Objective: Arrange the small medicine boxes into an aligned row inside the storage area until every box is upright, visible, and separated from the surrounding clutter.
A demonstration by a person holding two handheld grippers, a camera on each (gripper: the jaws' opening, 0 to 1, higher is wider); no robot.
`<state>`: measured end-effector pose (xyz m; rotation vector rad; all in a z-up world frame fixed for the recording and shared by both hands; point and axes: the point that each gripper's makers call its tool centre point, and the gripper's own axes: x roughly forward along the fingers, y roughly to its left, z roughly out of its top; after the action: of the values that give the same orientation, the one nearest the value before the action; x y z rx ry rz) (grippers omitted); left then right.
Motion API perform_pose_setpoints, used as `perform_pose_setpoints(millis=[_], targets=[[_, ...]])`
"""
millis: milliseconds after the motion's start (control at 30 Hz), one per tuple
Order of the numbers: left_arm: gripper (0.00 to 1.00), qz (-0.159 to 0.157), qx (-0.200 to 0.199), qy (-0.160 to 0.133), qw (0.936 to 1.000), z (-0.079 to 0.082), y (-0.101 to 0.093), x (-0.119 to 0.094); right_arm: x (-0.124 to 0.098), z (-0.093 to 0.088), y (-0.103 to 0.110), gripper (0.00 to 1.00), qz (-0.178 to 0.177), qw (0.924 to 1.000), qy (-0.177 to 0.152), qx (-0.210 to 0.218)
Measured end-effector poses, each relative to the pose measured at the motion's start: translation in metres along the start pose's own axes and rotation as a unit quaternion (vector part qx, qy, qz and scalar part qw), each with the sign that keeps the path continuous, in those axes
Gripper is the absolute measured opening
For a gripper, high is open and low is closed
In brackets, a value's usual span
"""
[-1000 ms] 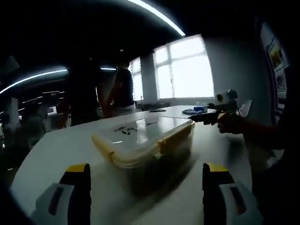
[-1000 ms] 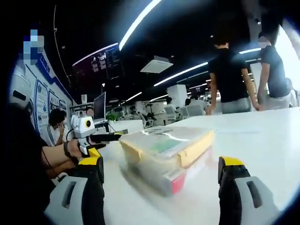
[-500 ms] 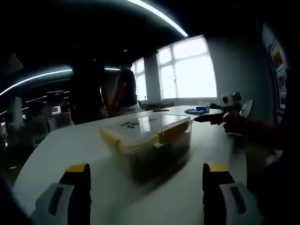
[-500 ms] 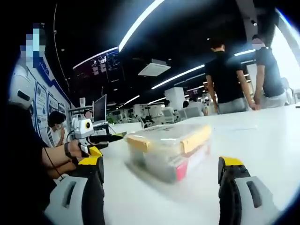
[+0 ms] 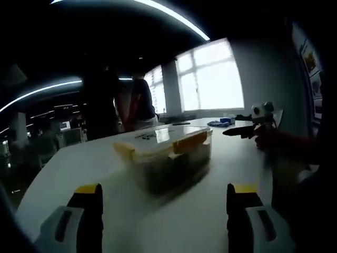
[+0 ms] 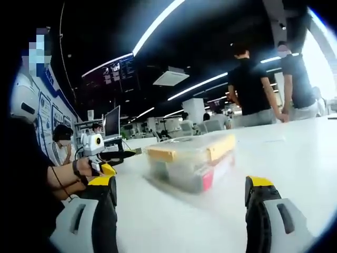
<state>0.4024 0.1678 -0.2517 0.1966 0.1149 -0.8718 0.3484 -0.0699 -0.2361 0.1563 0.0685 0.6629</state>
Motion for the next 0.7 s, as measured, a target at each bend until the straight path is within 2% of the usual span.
perform_pose_setpoints(millis=[400,700], targets=[[0.95,0.005,0.003,-0.007,1.0000,0.002,-0.005,-0.017,-0.016,0.002,0.015,1.00,-0.009,0.9999,-0.010,0.005],[0.94,0.009,0.000,-0.008,0.9999,-0.001,-0.008,-0.025,-0.027,0.000,0.016,1.00,-0.014,0.9998,-0.013,0.008]])
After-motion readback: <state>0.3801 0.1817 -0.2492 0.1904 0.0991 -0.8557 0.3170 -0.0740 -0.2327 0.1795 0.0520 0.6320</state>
